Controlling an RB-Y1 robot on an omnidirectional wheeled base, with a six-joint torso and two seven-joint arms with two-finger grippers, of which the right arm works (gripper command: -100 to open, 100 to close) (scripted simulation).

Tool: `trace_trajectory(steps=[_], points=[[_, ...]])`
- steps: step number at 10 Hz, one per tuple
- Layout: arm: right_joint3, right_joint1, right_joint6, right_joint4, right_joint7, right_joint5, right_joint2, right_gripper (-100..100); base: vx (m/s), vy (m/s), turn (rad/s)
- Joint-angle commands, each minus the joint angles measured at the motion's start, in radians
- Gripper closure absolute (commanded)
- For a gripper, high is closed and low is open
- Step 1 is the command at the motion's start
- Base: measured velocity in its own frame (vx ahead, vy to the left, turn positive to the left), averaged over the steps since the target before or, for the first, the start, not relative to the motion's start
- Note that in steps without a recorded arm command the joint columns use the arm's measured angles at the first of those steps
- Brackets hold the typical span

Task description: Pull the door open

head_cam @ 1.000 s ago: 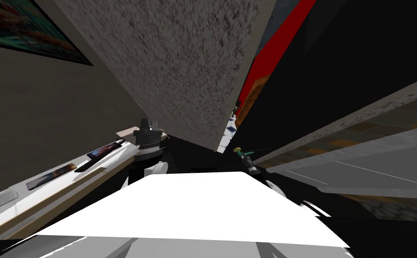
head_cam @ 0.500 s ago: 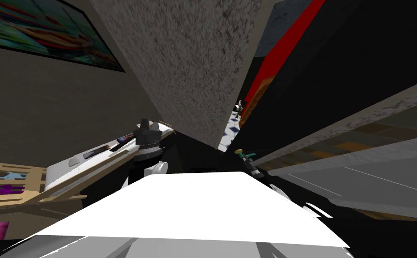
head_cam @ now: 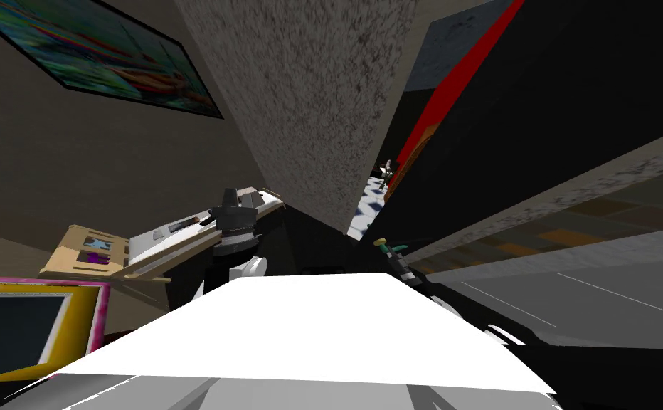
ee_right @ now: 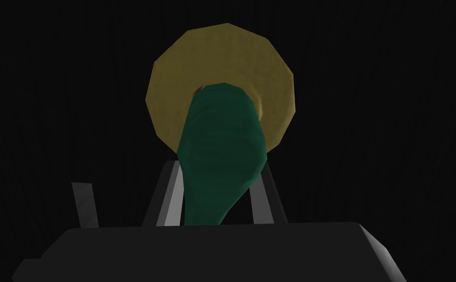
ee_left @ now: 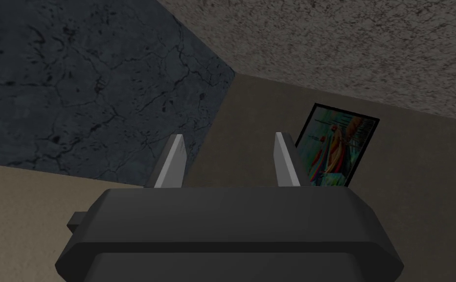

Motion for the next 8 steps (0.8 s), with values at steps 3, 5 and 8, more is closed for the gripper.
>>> trace_trajectory(steps=[3, 5, 8], points=[[0.009, -0.002, -0.02, 0.02, -0.002, -0.008, -0.006, 100, -0.243, -0.088, 0.182], [0.014, -0.004, -0.03, 0.03, -0.004, -0.012, -0.009, 100, -0.198, -0.074, 0.168], [0.02, -0.006, -0.043, 0.042, -0.006, -0.018, -0.013, 100, -0.184, -0.08, 0.142]])
